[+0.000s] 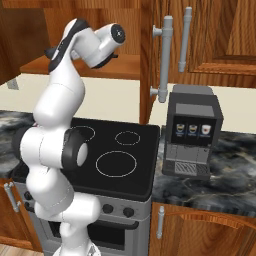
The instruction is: Pick the pan from the cabinet and place it on the stove. Then turn on the stove burner for the pan.
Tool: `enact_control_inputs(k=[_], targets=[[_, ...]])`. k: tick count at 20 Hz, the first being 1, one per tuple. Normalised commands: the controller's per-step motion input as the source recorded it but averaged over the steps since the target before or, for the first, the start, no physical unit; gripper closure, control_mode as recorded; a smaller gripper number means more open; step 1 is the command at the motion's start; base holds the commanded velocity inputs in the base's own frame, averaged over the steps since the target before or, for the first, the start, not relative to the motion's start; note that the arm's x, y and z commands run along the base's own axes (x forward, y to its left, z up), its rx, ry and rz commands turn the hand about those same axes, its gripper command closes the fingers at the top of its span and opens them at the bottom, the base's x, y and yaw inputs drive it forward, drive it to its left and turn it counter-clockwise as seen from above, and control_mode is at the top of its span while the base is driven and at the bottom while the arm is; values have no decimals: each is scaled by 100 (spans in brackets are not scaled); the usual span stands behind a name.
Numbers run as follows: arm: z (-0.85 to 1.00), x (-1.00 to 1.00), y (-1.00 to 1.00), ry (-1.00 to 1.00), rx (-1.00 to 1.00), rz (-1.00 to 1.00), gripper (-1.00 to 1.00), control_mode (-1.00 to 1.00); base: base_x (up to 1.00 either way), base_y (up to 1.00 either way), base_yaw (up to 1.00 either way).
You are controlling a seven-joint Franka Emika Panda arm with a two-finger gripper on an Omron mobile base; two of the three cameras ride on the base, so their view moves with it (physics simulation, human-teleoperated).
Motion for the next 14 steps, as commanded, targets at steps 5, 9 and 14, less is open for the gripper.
enact_control_inputs(k=[5, 9, 14], targets=[[0, 10, 0, 0, 0, 2, -100, -100, 0, 0, 0], [0, 0, 0, 0, 0, 0, -100, -100, 0, 0, 0], [0, 2, 0, 0, 0, 0, -100, -100, 0, 0, 0]])
